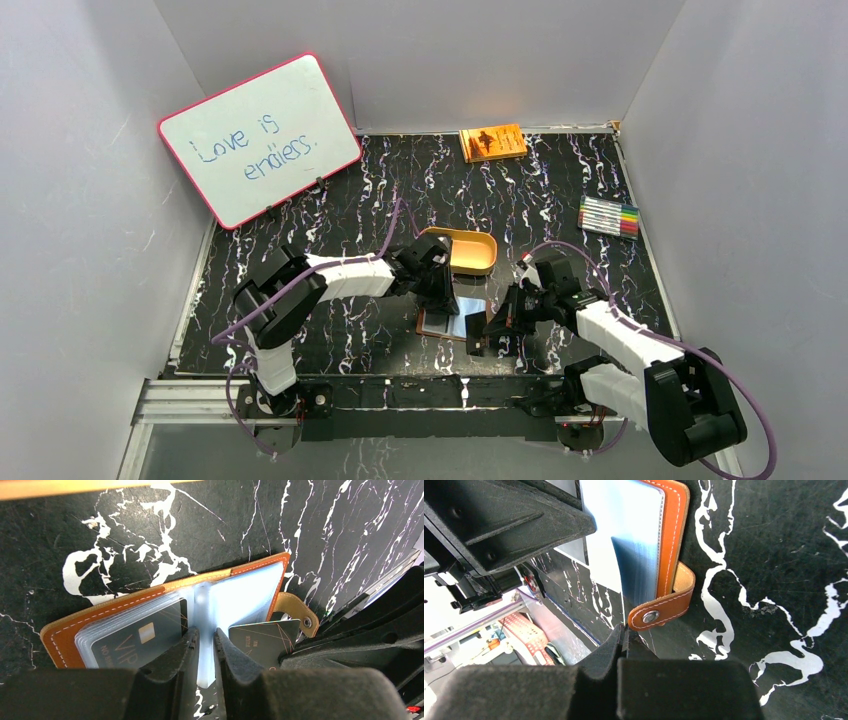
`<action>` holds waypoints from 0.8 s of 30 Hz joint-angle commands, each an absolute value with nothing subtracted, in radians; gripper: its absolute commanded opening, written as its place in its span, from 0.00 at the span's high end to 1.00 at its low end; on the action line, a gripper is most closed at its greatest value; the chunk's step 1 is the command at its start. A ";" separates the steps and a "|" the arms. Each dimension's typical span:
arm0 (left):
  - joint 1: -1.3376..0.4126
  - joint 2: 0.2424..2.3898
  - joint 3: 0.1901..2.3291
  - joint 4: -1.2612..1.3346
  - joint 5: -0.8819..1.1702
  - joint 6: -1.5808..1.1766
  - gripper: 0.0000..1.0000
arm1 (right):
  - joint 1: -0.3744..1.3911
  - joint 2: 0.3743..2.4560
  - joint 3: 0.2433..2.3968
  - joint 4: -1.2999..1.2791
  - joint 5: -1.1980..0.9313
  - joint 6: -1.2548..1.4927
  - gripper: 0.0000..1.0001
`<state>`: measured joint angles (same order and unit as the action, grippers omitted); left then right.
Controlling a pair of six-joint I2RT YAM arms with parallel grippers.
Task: Put the credit cards into the card holder
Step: Turn over the card slot in the card holder.
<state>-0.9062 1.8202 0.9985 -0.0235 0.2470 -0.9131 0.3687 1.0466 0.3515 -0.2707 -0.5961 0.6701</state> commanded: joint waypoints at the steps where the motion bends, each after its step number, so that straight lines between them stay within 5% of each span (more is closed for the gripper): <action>1: -0.913 1.879 0.988 -0.131 0.190 -0.879 0.84 | 0.375 1.059 0.383 -0.242 -0.610 0.660 1.00; 6: -0.913 1.886 0.986 -0.135 0.180 -0.878 1.00 | 0.377 1.057 0.388 -0.248 -0.612 0.658 1.00; 24: -0.913 1.872 0.970 -0.163 0.129 -0.888 1.00 | 0.376 0.887 0.480 -0.518 -0.497 0.612 1.00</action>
<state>-0.9070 1.8278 1.0054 -0.0387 0.2348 -0.9092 0.3740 0.9001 0.4717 -0.4709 -0.5018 0.6277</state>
